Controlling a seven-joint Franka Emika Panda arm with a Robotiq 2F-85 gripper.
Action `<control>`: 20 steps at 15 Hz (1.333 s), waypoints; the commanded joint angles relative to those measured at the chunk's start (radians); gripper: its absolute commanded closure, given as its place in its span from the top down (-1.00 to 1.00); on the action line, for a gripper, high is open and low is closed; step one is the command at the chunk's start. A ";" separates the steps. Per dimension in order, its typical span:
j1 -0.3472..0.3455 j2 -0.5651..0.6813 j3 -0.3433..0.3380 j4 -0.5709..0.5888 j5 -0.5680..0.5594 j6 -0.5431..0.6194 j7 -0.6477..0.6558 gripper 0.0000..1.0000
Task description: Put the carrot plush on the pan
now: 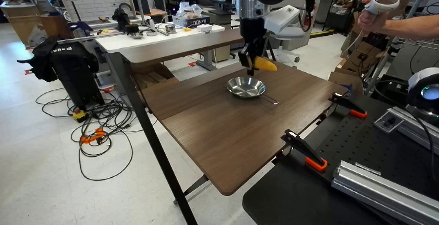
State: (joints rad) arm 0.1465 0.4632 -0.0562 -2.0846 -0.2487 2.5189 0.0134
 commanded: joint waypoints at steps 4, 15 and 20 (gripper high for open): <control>-0.001 -0.030 -0.001 -0.044 -0.040 0.030 0.021 0.84; -0.023 -0.168 0.004 -0.127 0.005 -0.077 0.058 1.00; -0.053 -0.340 0.015 -0.237 0.037 -0.210 0.095 1.00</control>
State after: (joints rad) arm 0.1192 0.2606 -0.0577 -2.2240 -0.2410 2.3786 0.0874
